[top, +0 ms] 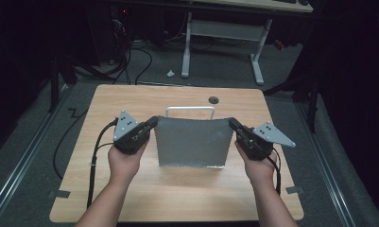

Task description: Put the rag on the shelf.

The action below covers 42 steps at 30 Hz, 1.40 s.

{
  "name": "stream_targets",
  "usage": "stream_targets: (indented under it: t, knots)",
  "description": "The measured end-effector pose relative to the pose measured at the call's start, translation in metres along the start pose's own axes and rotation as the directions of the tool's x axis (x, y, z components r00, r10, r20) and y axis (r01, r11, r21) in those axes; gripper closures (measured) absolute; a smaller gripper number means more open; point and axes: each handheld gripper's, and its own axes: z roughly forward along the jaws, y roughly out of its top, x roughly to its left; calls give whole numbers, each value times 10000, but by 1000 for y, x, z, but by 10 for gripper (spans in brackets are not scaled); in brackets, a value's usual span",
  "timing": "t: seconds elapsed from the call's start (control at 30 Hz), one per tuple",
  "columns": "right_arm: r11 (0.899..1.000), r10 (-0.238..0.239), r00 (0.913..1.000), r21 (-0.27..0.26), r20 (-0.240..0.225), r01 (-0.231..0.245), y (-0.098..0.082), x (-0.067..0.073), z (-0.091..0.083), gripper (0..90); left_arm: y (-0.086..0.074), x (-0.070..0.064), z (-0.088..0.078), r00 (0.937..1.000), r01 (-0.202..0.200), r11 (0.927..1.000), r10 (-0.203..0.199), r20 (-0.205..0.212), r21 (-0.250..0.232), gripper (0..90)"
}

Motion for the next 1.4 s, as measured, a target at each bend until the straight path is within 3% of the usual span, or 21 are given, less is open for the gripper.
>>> stream_targets:
  t: [0.3,0.5,0.57,0.73,0.87,1.17,1.2,1.27,1.4]
  knots:
    - [9998,152,9999,-102,-19,-152,9,-6,15,900,13,11,11,9994,-205,9997,203,-297,-92,894]
    - [9997,168,9999,-157,-38,-169,19,-12,34,900,22,24,23,9986,-110,9999,105,-525,-95,894]
    - [9997,190,9998,-136,-6,-190,24,-15,40,900,30,27,31,9958,-346,9994,353,-847,97,894]
    - [9990,429,9990,130,95,-430,35,-25,60,900,40,38,47,9936,-356,9991,380,-1067,244,894]
    - [9990,342,9992,268,196,-347,37,-34,75,899,43,42,60,9912,-346,9987,391,-1266,368,894]
    - [9927,699,9972,964,262,-721,21,-55,108,899,30,53,89,9923,-65,9893,244,-1213,1459,894]
    - [9913,694,9972,1104,274,-720,18,-56,110,899,23,55,94,9933,-71,9838,275,-1122,1791,893]
    - [9909,675,9974,1152,269,-702,16,-57,112,898,18,55,97,9943,-8,9815,213,-1049,1914,893]
    - [9815,720,9971,1761,236,-750,-2,-60,120,898,1,56,101,9974,218,9728,-52,-723,2307,894]
